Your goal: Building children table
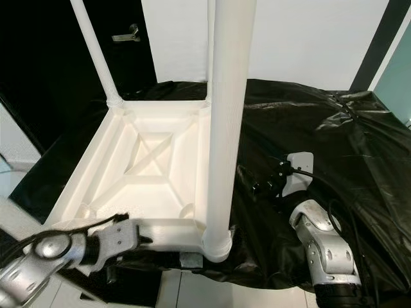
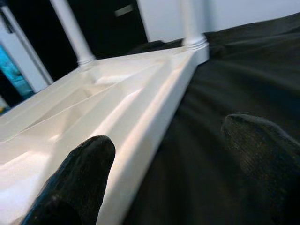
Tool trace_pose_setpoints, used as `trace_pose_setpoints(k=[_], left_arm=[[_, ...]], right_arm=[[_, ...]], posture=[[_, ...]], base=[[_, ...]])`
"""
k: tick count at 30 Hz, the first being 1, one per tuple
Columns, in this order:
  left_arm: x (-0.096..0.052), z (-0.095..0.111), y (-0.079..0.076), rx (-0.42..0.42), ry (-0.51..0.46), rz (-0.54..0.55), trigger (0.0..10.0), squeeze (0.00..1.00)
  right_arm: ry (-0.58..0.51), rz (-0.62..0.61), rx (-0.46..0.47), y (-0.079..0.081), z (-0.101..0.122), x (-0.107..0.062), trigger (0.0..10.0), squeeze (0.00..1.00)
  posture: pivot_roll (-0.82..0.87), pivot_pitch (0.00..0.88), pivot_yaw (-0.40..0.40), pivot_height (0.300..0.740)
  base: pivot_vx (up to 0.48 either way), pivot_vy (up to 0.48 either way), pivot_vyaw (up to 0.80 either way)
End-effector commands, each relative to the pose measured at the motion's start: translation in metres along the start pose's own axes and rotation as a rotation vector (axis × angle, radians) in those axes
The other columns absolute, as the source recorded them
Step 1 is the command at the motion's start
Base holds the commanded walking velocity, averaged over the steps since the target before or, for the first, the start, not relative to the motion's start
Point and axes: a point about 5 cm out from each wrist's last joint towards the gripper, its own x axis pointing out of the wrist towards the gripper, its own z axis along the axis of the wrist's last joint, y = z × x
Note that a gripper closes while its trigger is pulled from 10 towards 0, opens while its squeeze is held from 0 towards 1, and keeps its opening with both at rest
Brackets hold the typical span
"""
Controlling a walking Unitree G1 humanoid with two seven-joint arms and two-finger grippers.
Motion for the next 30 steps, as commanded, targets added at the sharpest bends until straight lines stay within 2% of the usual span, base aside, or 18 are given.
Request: trace_pose_setpoints(k=[1, 6, 10, 11, 16, 17, 25, 26, 27, 28, 29, 30], left_arm=[[-0.001, 0.011, 0.02, 0.047, -0.009, 0.149, 10.0, 0.0], [0.012, 0.008, 0.027, 0.014, 0.041, 0.171, 10.0, 0.0], [0.016, 0.006, 0.03, 0.0, 0.059, 0.183, 10.0, 0.0], [0.019, 0.008, 0.032, -0.019, 0.052, 0.188, 10.0, 1.0], [0.023, 0.013, 0.035, -0.023, 0.03, 0.177, 10.0, 1.0], [0.023, 0.021, 0.036, -0.042, -0.008, 0.16, 10.0, 0.0], [0.021, 0.024, 0.041, -0.014, -0.01, 0.169, 10.0, 0.0], [0.02, 0.025, 0.041, -0.019, -0.02, 0.166, 9.4, 0.0], [0.02, 0.025, 0.041, -0.019, -0.02, 0.166, 9.4, 0.0], [0.019, 0.026, 0.042, -0.019, -0.027, 0.168, 8.7, 0.0], [0.019, 0.027, 0.042, -0.024, -0.028, 0.168, 6.7, 0.0], [0.019, 0.027, 0.042, -0.024, -0.025, 0.168, 2.1, 0.0]], right_arm=[[0.004, 0.011, -0.013, 0.005, -0.001, -0.002, 10.0, 0.0], [0.029, -0.029, -0.043, 0.004, -0.008, -0.01, 10.0, 0.0], [0.04, -0.04, -0.045, 0.004, -0.01, -0.013, 10.0, 0.0], [0.046, -0.05, -0.041, 0.003, -0.012, -0.016, 10.0, 0.0], [0.043, -0.074, -0.046, 0.0, -0.012, -0.022, 10.0, 0.0], [0.047, -0.087, -0.052, -0.002, -0.013, -0.026, 10.0, 0.0], [0.052, -0.039, -0.067, 0.0, -0.015, -0.035, 10.0, 0.0], [0.052, -0.026, -0.068, 0.001, -0.015, -0.038, 10.0, 0.0], [0.052, -0.026, -0.068, 0.001, -0.015, -0.038, 10.0, 0.0], [0.051, -0.017, -0.071, 0.002, -0.015, -0.04, 10.0, 0.0], [0.051, -0.008, -0.07, 0.002, -0.014, -0.042, 10.0, 0.0], [0.053, 0.002, -0.073, 0.003, -0.014, -0.044, 10.0, 0.0]], posture=[[0.02, 0.0, 0.041, 0.74], [0.0, 0.0, 0.058, 0.74], [-0.01, 0.0, 0.06, 0.74], [-0.02, 0.0, 0.067, 0.74], [-0.02, 0.0, 0.072, 0.74], [-0.02, 0.0, 0.072, 0.74], [-0.03, 0.0, 0.078, 0.74], [-0.03, 0.0, 0.078, 0.74], [-0.03, 0.0, 0.078, 0.74], [-0.03, 0.0, 0.078, 0.74], [-0.03, 0.0, 0.077, 0.74], [-0.03, 0.0, 0.078, 0.74]], base=[[0.0, 0.0, 0.0], [0.0, 0.0, 0.0], [0.0, 0.0, 0.0], [0.0, 0.0, 0.0], [0.0, 0.0, 0.0], [0.0, 0.0, 0.0], [0.0, 0.0, 0.0], [0.0, 0.0, 0.0], [0.0, 0.0, 0.0], [0.0, 0.0, 0.0], [0.0, 0.0, 0.0], [0.0, 0.0, 0.0]])
